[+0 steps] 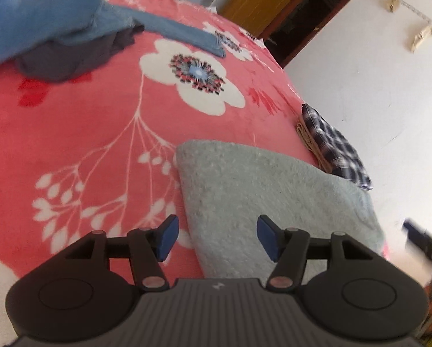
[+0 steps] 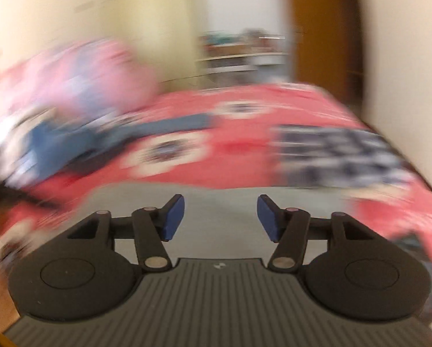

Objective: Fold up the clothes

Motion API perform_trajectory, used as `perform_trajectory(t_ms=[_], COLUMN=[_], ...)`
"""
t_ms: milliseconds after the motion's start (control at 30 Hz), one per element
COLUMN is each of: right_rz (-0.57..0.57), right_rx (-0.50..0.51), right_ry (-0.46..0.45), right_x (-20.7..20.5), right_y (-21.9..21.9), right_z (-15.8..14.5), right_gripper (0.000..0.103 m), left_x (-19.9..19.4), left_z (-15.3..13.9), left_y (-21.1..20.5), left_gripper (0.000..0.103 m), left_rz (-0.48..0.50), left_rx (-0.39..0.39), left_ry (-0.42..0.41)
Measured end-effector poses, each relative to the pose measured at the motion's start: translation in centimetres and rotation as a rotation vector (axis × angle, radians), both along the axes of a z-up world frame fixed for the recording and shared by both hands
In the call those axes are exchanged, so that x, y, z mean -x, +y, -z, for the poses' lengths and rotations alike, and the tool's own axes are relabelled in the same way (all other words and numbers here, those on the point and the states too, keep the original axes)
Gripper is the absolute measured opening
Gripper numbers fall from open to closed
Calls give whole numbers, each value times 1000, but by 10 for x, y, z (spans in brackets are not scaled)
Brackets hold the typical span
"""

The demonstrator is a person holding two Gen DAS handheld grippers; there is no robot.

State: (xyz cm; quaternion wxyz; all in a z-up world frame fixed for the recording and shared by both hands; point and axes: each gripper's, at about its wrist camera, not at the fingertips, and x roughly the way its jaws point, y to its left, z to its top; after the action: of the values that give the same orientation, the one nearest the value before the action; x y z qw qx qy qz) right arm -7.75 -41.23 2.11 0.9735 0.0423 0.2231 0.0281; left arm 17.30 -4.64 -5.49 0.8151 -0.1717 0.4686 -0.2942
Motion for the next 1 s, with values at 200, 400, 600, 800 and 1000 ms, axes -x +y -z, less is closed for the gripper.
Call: perform_trajectory(t_ms=[200,400,600,800,1000], right_rz=[-450,-476,-337,-286,-194], right_rx=[446,872,919,938,1009], right_ry=[93,132,133,182,144], right_x=[-18,-49,-73,-98,-105], right_y=[205,293,286,270,276], right_z=[42,104,101,108,100], right_gripper=[65,75,89,58,16], left_x=[-36,-70,-82,-88,-89], left_z=[24,43,49,56,44], left_y=[-1,-8,-22,-24,-10], left_gripper=[60,59,50,18,11], left_rz=[15,35,69,49,23], left_rx=[33,75,81,110,203], left_ry=[123,193,192,224,238])
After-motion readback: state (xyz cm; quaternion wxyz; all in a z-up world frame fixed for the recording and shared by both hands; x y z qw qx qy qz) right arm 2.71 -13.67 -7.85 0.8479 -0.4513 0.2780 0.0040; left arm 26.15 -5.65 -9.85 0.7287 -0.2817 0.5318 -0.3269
